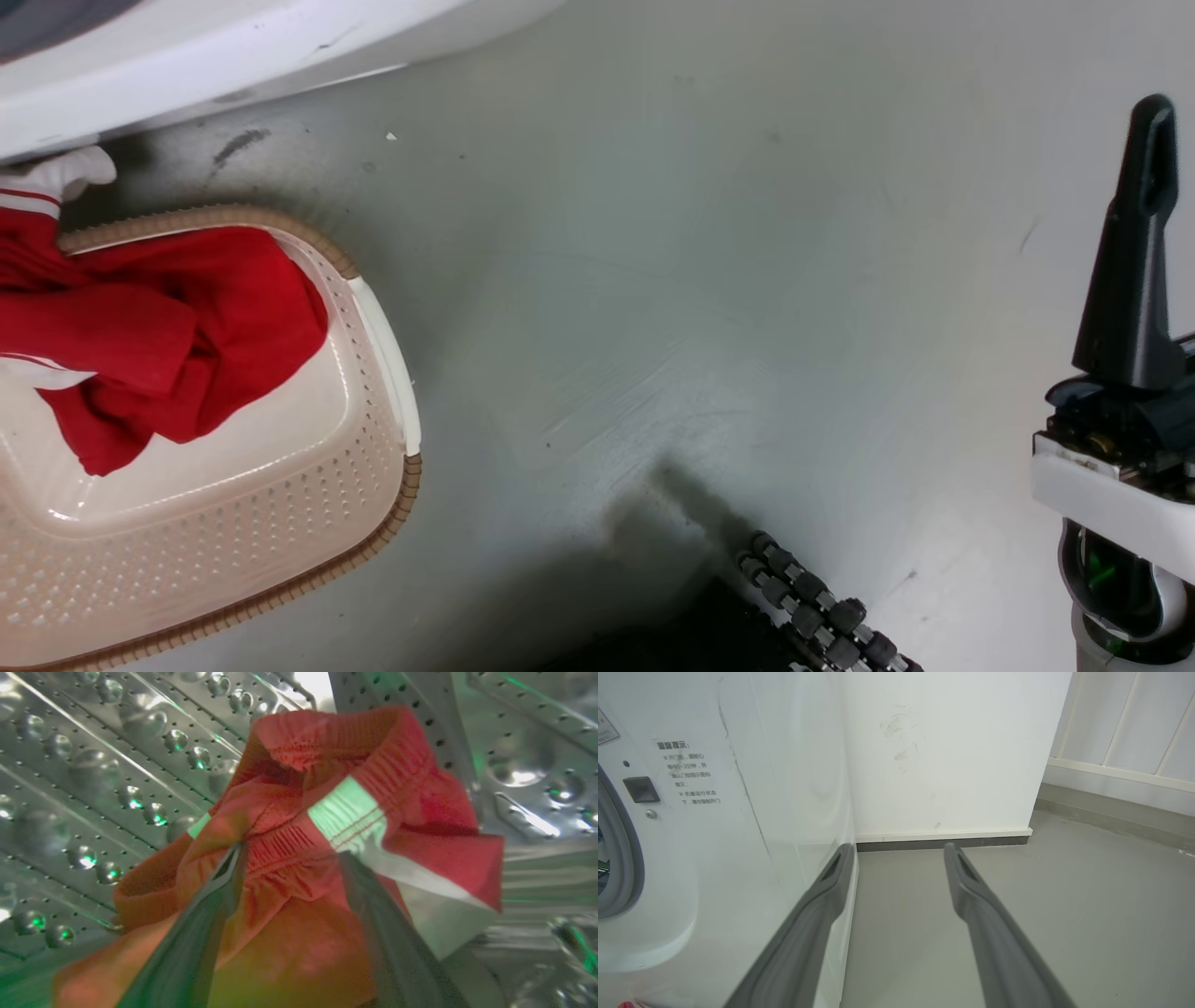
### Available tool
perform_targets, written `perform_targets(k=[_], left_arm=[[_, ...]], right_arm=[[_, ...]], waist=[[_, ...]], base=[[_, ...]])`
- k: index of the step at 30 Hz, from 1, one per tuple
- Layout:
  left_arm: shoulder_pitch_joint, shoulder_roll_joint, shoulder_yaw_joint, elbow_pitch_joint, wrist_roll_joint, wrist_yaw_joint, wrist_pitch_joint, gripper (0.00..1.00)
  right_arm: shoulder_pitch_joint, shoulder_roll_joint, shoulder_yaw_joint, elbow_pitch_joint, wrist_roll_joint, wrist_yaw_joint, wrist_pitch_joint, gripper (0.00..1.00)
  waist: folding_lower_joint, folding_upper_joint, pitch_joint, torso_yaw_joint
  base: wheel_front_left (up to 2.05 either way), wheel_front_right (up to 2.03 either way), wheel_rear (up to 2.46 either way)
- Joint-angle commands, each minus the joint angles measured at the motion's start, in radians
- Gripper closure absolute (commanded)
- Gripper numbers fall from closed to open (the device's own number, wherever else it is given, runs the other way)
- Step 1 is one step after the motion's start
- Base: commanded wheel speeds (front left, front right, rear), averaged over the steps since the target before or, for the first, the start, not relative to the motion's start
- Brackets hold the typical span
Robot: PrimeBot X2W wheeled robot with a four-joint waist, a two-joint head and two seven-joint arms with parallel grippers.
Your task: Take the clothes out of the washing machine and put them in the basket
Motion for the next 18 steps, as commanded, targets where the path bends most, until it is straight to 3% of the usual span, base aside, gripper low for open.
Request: perform_targets(k=[1,13,14,15,18], left_arm=[[-0.013,0.009,-0.007,-0.007,0.007,0.000,-0.001,0.00],[-0.009,0.024,-0.038,0.016,0.012,0.001,-0.014,0.00],[-0.010,0.025,-0.041,0.018,0.015,0.002,-0.019,0.39],[-0.012,0.026,-0.042,0.020,0.014,0.002,-0.023,1.00],[-0.020,0.025,-0.046,0.024,0.011,0.002,-0.047,1.00]], right_arm=[[-0.018,0.001,-0.001,-0.006,0.006,0.000,-0.003,0.00],[-0.020,0.001,-0.001,-0.015,0.022,0.000,-0.003,0.00],[-0.019,0.001,0.000,-0.014,0.022,0.000,-0.003,0.00],[-0.018,0.001,0.001,-0.014,0.022,0.000,-0.003,0.00],[-0.021,0.001,0.006,-0.012,0.019,0.000,-0.003,0.00]], waist=[[-0.0001,0.0000,0.017,-0.007],[-0.0001,0.0000,0.054,-0.017],[-0.0001,0.0000,0.054,-0.017],[-0.0001,0.0000,0.055,-0.017],[-0.0001,0.0000,0.053,-0.015]], base=[[0.00,0.00,0.00],[0.00,0.00,0.00],[0.00,0.00,0.00],[0.00,0.00,0.00],[0.00,0.00,0.00]])
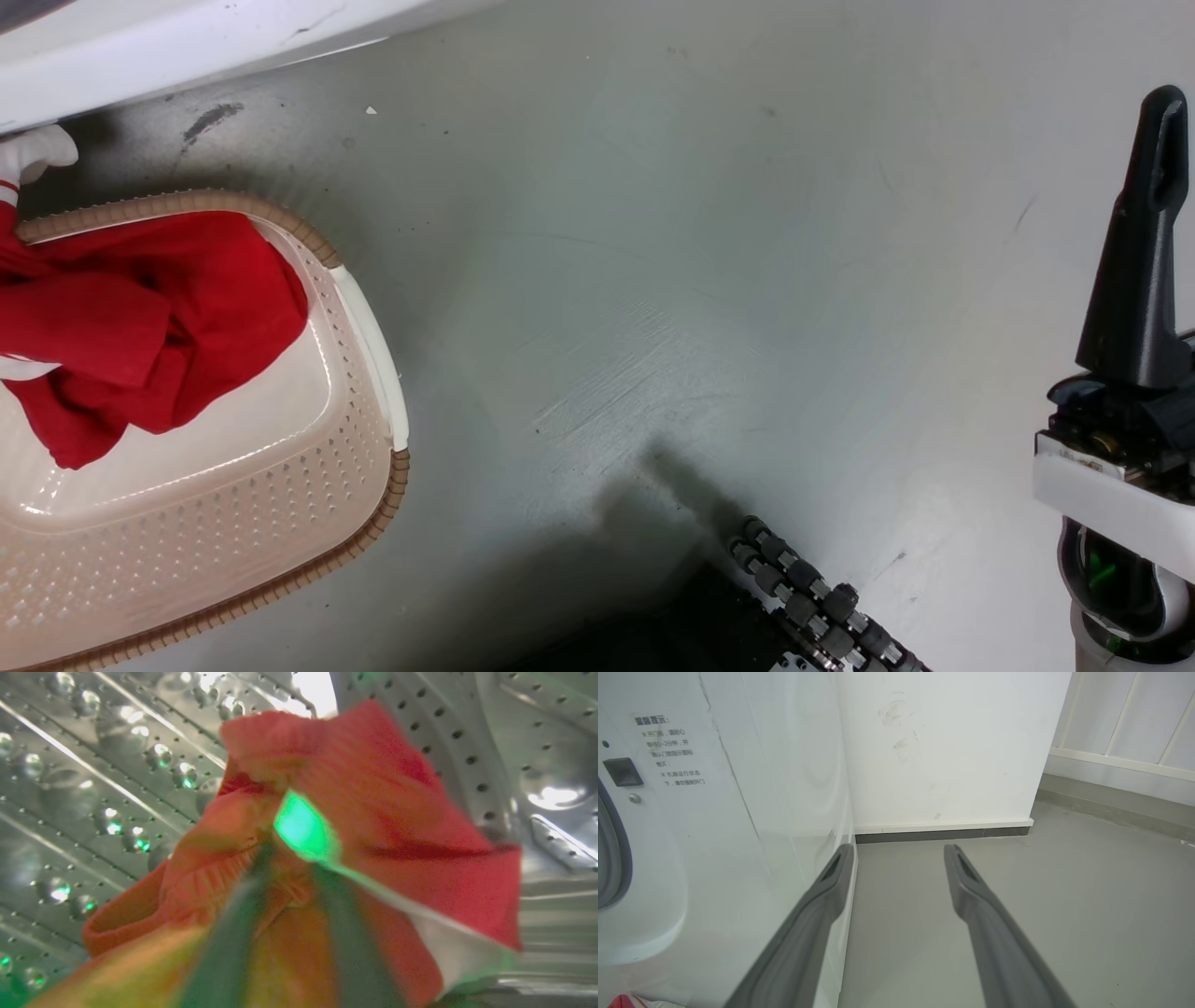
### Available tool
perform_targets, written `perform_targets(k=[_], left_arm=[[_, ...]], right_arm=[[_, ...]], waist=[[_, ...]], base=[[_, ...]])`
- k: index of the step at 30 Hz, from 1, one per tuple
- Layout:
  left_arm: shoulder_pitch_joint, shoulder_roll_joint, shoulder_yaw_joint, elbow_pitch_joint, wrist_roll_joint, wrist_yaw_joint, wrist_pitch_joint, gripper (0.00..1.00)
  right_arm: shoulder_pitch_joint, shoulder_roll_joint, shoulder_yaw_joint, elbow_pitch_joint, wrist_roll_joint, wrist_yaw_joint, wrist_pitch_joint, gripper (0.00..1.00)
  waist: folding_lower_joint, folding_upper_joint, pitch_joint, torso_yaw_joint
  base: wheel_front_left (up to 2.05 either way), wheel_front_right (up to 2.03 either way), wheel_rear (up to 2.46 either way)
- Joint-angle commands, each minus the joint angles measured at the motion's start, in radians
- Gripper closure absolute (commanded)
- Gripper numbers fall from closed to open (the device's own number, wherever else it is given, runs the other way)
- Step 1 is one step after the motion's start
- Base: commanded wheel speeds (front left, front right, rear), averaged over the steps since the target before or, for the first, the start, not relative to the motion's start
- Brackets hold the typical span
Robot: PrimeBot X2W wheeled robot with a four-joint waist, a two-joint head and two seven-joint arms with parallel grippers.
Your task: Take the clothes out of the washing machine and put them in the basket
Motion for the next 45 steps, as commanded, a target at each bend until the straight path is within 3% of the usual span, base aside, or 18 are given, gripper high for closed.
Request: perform_targets(k=[1,17,38,45], left_arm=[[0.020,0.002,-0.010,0.023,0.003,0.001,-0.014,1.00],[0.075,-0.025,-0.027,0.087,-0.070,0.000,-0.209,1.00],[0.425,-0.098,-0.123,0.128,-0.242,0.000,-0.716,1.00],[0.532,-0.142,-0.109,0.143,-0.265,0.027,-0.902,1.00]], right_arm=[[-0.010,0.001,0.003,-0.002,-0.002,0.000,-0.003,0.00],[0.010,0.001,0.012,0.034,-0.049,0.000,-0.003,0.00],[0.078,0.000,0.023,0.078,-0.139,0.000,-0.003,0.00],[0.112,0.000,0.034,0.089,-0.166,0.000,-0.003,0.00]], waist=[[-0.0001,0.0000,-0.004,0.004],[-0.0001,0.0000,-0.139,0.043],[-0.0001,0.0000,-0.385,0.123],[-0.0001,0.0000,-0.460,0.149]], base=[[0.00,0.00,0.00],[0.00,0.00,0.00],[0.00,0.00,0.00],[0.00,0.00,0.00]])
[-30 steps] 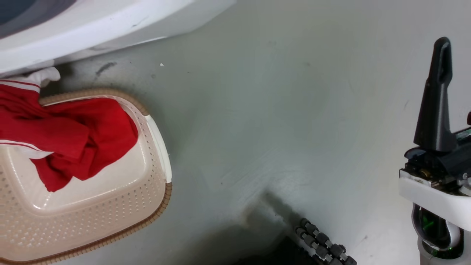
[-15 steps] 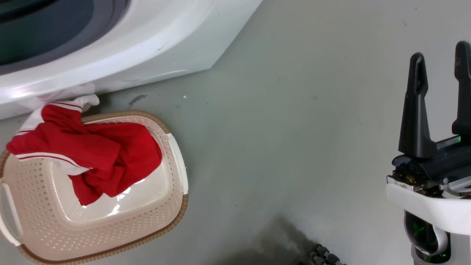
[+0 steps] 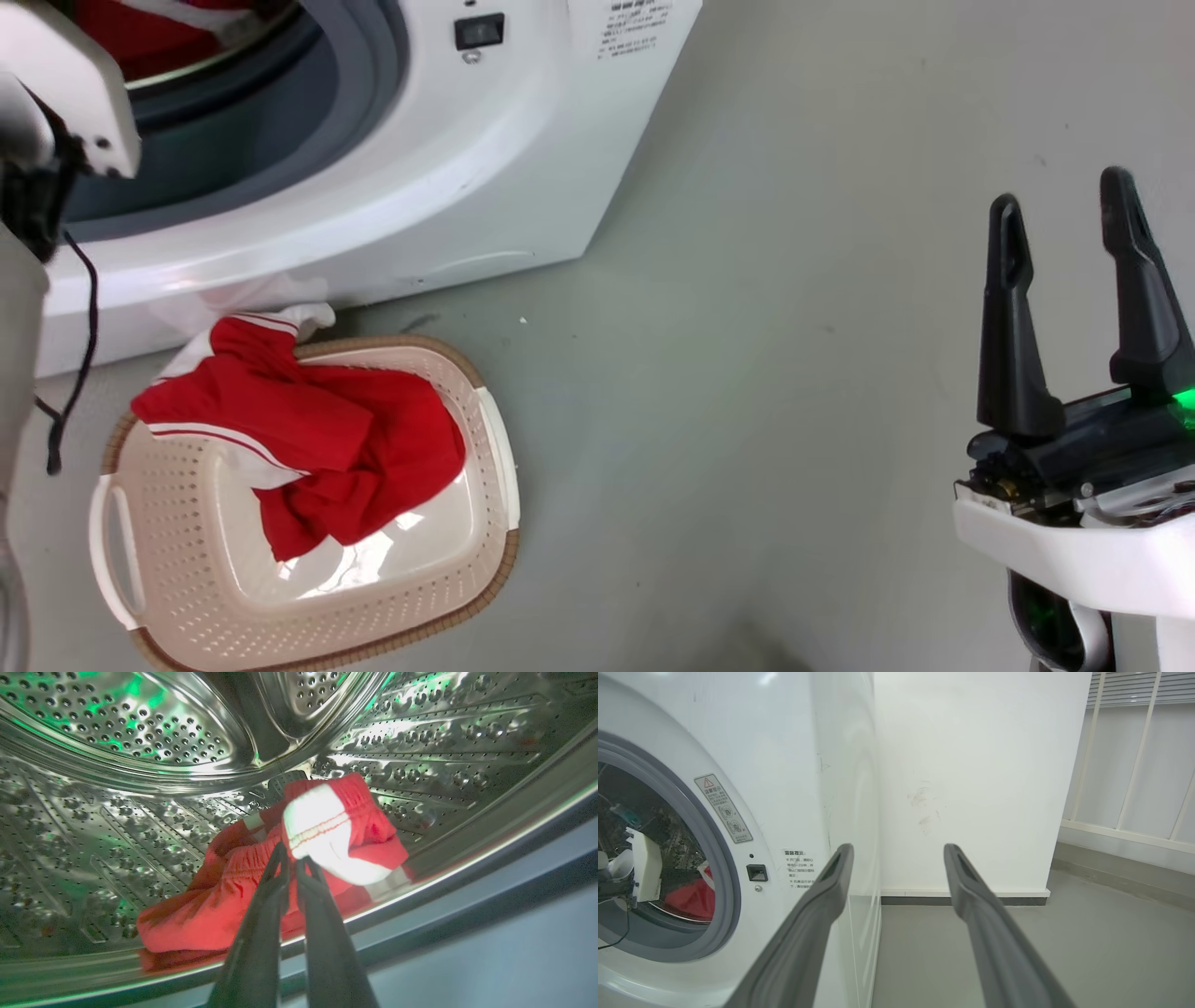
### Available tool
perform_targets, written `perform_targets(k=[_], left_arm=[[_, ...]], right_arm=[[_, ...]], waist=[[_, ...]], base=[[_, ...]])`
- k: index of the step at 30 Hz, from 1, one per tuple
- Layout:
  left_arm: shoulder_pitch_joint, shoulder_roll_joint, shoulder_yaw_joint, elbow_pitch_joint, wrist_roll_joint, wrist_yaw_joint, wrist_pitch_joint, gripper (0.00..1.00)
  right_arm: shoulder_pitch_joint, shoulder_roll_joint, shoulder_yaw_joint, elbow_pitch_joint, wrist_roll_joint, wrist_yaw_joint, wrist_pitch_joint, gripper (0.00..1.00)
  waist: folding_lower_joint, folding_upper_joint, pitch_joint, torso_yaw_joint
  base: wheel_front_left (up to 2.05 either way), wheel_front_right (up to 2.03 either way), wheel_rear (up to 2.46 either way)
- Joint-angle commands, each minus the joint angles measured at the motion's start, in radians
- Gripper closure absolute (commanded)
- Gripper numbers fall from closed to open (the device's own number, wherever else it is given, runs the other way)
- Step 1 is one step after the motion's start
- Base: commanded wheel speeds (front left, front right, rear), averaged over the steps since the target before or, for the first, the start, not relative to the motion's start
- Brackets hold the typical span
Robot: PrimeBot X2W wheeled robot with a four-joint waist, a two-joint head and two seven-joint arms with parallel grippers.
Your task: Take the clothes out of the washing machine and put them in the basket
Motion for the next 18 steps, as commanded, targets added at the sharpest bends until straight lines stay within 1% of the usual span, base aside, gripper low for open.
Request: perform_targets(k=[1,5,9,13,18], left_arm=[[0.031,-0.006,0.002,0.001,0.000,0.010,-0.034,1.00],[0.105,-0.027,0.013,-0.008,-0.014,0.037,-0.138,1.00],[0.189,-0.045,0.021,-0.026,-0.031,0.059,-0.211,1.00],[0.270,-0.067,0.024,-0.071,-0.033,0.090,-0.252,1.00],[0.374,-0.085,0.034,-0.162,-0.031,0.138,-0.271,1.00]], right_arm=[[0.012,0.000,0.002,0.004,-0.006,0.000,-0.003,0.00],[0.036,0.000,0.005,0.011,-0.019,0.000,-0.003,0.00],[0.063,0.000,0.010,0.021,-0.042,0.000,-0.003,0.00],[0.090,0.000,0.010,0.034,-0.062,0.000,-0.003,0.00],[0.127,0.000,0.008,0.046,-0.078,0.000,-0.003,0.00]], waist=[[0.0000,0.0000,-0.033,0.014],[0.0000,0.0000,-0.087,0.025],[0.0000,0.0000,-0.139,0.038],[0.0000,0.0000,-0.191,0.055],[0.0000,0.0000,-0.250,0.077]], base=[[0.00,0.00,0.00],[0.00,0.00,0.00],[0.00,0.00,0.00],[0.00,0.00,0.00],[0.00,0.00,0.00]])
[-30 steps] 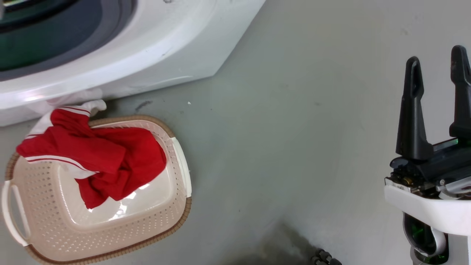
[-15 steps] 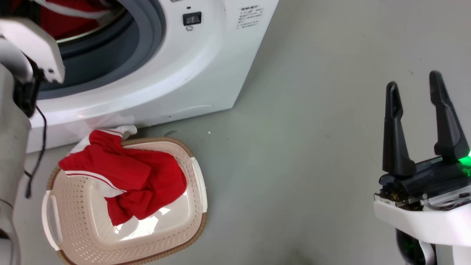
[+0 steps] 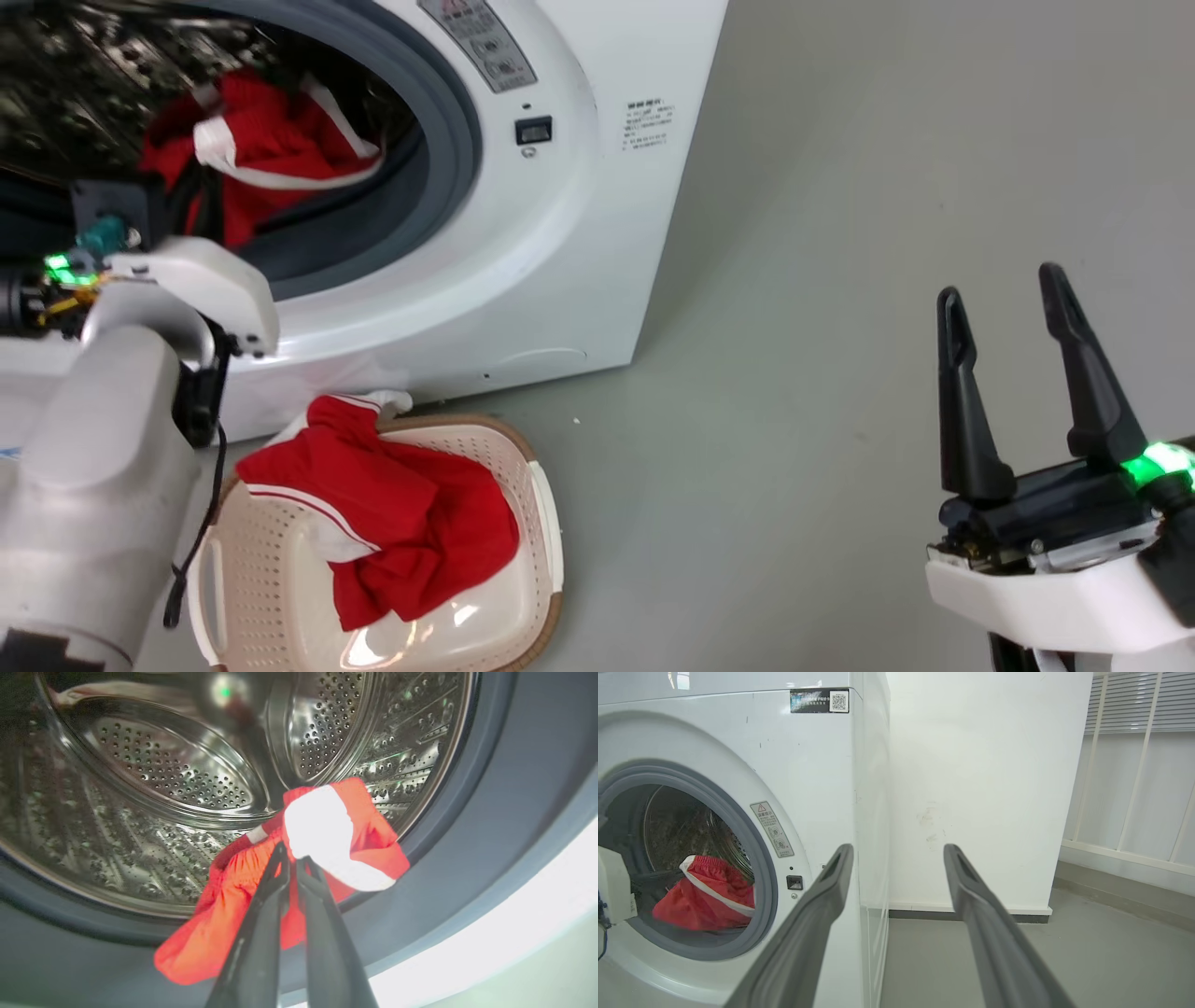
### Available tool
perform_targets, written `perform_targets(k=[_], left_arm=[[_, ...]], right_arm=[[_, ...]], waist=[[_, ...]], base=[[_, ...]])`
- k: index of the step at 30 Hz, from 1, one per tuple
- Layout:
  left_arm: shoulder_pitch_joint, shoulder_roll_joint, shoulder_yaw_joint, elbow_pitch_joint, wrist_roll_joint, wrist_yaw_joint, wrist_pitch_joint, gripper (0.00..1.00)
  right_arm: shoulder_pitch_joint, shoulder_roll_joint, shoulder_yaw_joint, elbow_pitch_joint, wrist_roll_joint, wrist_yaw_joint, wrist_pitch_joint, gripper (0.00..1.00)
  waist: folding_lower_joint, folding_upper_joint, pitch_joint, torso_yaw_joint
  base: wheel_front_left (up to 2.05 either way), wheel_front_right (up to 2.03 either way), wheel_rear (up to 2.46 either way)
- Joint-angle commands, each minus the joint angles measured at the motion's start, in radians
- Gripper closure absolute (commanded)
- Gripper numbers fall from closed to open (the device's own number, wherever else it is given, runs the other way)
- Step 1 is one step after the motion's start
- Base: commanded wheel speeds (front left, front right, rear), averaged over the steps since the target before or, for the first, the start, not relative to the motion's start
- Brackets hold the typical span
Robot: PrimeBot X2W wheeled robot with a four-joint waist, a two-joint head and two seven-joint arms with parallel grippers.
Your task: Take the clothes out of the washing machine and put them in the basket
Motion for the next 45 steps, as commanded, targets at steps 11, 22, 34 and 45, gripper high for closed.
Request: perform_targets(k=[11,22,34,45], left_arm=[[0.292,-0.030,0.062,-0.273,0.006,0.095,-0.009,1.00],[0.548,-0.045,0.090,-0.463,0.016,0.144,-0.008,1.00],[0.703,-0.060,0.055,-0.537,0.005,0.158,-0.006,1.00],[0.724,-0.077,0.040,-0.444,-0.012,0.131,-0.008,1.00]], right_arm=[[0.091,0.000,0.001,0.039,-0.033,0.000,-0.002,0.00],[0.173,0.000,0.003,0.077,-0.054,0.000,-0.002,0.00],[0.209,0.000,-0.001,0.096,-0.057,0.000,-0.002,0.00],[0.171,0.000,0.014,0.089,-0.062,0.000,-0.002,0.00]], waist=[[0.0002,0.0000,-0.151,0.052],[0.0002,0.0000,-0.261,0.070],[0.0002,0.0000,-0.294,0.081],[0.0002,0.0000,-0.240,0.038]], base=[[0.00,0.00,0.00],[0.00,0.00,0.00],[0.00,0.00,0.00],[0.00,0.00,0.00]])
